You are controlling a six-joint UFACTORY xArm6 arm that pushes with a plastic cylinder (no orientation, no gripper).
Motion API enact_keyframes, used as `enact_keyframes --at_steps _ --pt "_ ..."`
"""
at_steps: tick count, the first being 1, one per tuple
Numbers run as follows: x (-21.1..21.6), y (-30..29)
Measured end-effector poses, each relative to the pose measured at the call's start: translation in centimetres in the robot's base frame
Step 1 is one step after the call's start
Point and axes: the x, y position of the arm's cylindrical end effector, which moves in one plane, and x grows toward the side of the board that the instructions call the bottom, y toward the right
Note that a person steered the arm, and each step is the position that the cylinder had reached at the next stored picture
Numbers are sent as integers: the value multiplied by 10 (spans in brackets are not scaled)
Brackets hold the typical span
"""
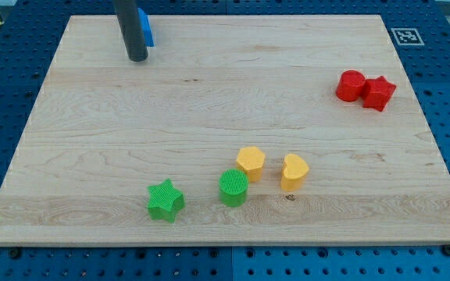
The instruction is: Slide your arm diagonally bottom right to the blue triangle
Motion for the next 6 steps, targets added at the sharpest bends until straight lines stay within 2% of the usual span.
enact_keyframes --at_steps 2,3,5,6 --pt "3 0" --pt "27 0" --pt "28 1" --pt "42 47"
